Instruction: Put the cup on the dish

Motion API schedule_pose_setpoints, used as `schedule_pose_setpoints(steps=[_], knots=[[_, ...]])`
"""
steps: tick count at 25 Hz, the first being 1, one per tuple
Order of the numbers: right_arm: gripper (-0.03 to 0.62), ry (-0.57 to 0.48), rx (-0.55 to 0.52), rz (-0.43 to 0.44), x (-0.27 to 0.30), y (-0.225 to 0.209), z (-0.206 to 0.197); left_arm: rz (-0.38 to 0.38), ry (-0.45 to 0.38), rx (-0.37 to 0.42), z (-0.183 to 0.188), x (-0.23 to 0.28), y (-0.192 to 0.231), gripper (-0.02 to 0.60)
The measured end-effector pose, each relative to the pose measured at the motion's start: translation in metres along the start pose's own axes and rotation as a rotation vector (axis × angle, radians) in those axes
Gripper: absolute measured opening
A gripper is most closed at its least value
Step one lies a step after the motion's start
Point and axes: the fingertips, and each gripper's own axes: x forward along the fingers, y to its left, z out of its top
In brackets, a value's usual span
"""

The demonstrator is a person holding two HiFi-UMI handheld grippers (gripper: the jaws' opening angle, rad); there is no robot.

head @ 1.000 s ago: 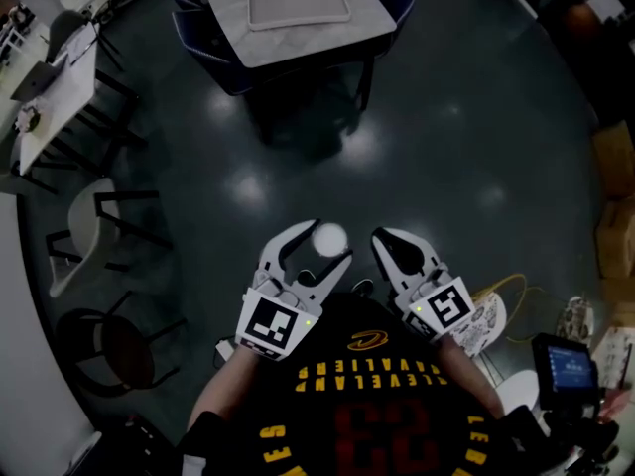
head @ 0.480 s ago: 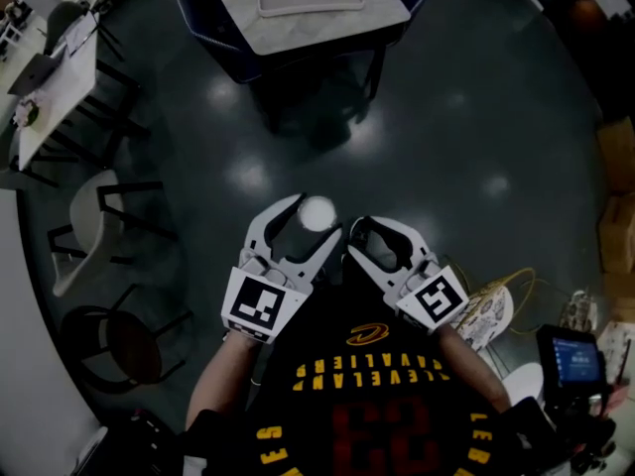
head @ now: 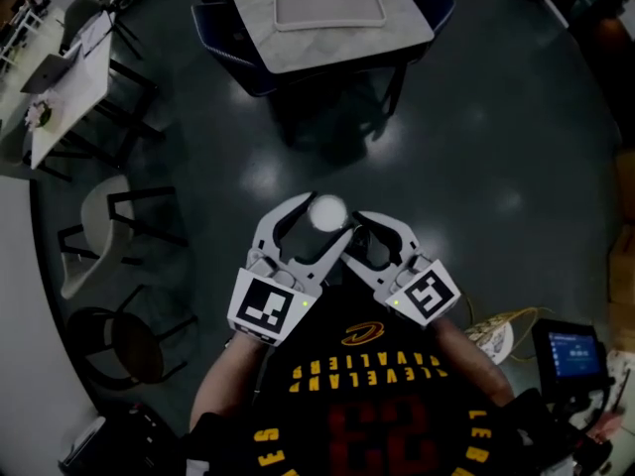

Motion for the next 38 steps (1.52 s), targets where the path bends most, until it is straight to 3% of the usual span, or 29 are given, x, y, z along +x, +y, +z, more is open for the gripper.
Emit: schedule_pose_setpoints(steps=[4, 10, 21, 27, 38], knots=[[0.219, 0.004, -0.006, 0.038, 0.01, -0.061, 0.016, 0.024, 0.019, -0.019, 0.016, 0.059, 0.02, 0.265], [0.219, -0.011, -0.042, 0.058, 0.026, -0.069, 0.034, 0.034, 0.005, -0.015, 0.028, 0.068, 0.03, 0.265], [0.218, -0.034, -0.09, 0.079, 0.032, -0.167, 0.049, 0.08, 0.022, -0.028, 0.039, 0.161, 0.051, 0.265], [0.218, -0.018, -0.078, 0.078, 0.041, -0.176, 0.051, 0.075, 0.043, -0.051, 0.038, 0.168, 0.061, 0.265], [0.218, 0.02, -0.054, 0.045, 0.12, -0.231, 0.06, 0.023, 0.039, -0.06, 0.043, 0.206, 0.15, 0.265]])
